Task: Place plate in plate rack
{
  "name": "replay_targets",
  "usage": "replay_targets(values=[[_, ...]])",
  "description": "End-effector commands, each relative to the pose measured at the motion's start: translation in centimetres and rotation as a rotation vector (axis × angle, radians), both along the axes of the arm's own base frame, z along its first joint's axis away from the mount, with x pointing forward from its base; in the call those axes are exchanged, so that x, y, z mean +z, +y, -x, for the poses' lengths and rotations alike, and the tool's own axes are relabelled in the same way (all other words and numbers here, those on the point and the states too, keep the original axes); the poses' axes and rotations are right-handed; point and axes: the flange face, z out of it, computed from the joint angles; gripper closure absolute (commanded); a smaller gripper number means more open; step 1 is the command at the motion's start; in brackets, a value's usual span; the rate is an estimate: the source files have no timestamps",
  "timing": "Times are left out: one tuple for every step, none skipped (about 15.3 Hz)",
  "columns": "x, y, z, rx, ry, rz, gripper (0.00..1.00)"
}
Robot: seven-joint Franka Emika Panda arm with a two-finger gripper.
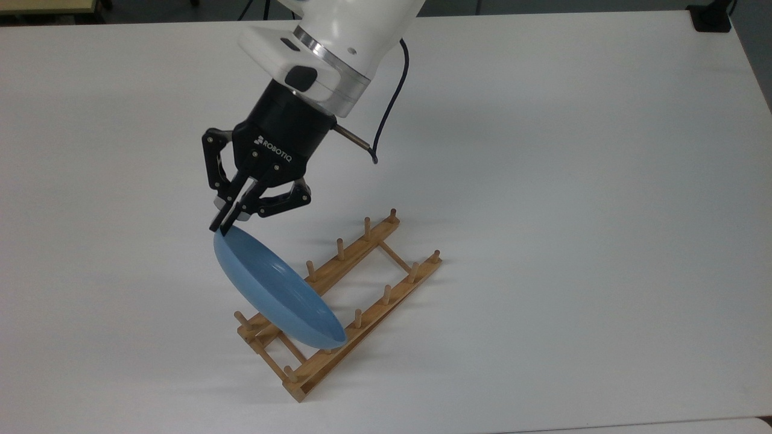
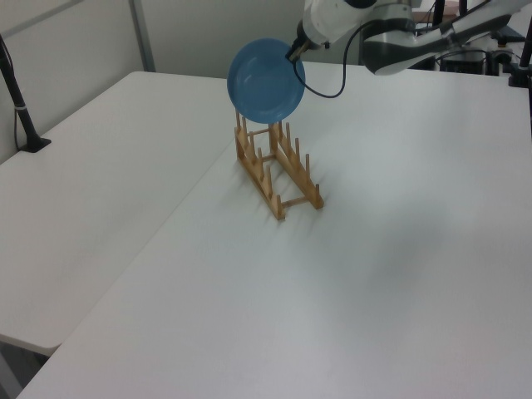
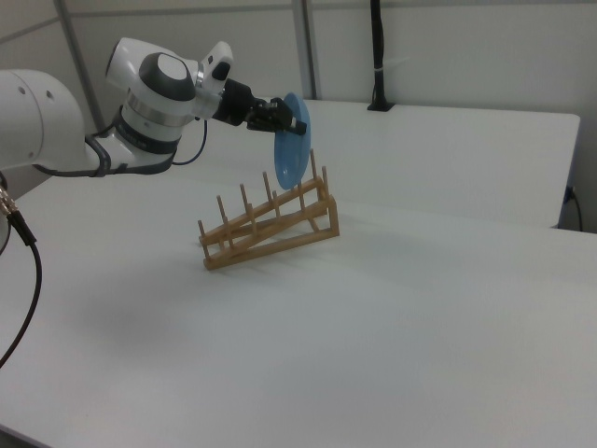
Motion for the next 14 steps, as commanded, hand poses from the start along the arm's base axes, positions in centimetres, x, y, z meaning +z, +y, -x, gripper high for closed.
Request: replay_targets(values=[[-0.4, 1.3, -0.3, 0.025, -0.024, 0.005, 1.0], [-0.5, 1.9, -0.3, 0.032, -0.024, 0.004, 1.0], [-0.8, 2.0, -0.3, 0.033, -0.018, 0.004, 1.0], [-1.3, 2.5, -0.1, 0.041, -0.009, 0.006, 1.0], [-1.5, 3.1, -0.1, 0.049, -0.006, 0.006, 0.99], [-1.8, 3.2, -0.2, 0.051, -0.001, 0.006, 0.97], [-2.5, 3.4, -0.3, 0.053, 0.009, 0.009, 0.93], [-2.6, 3.4, -0.3, 0.054, 0.01, 0.008, 0.8], [-2.6, 3.3, -0.4, 0.053, 0.011, 0.008, 0.68], [-2.6, 3.1, -0.4, 0.047, 0.01, 0.0, 0.34], [-2.6, 2.9, -0.4, 0.043, 0.009, -0.003, 0.29], [-2.3, 2.9, -0.4, 0.04, 0.005, -0.006, 0.26], [-2.1, 2.7, -0.4, 0.037, 0.002, -0.01, 0.18], [-1.7, 2.8, -0.4, 0.037, -0.004, -0.01, 0.17]])
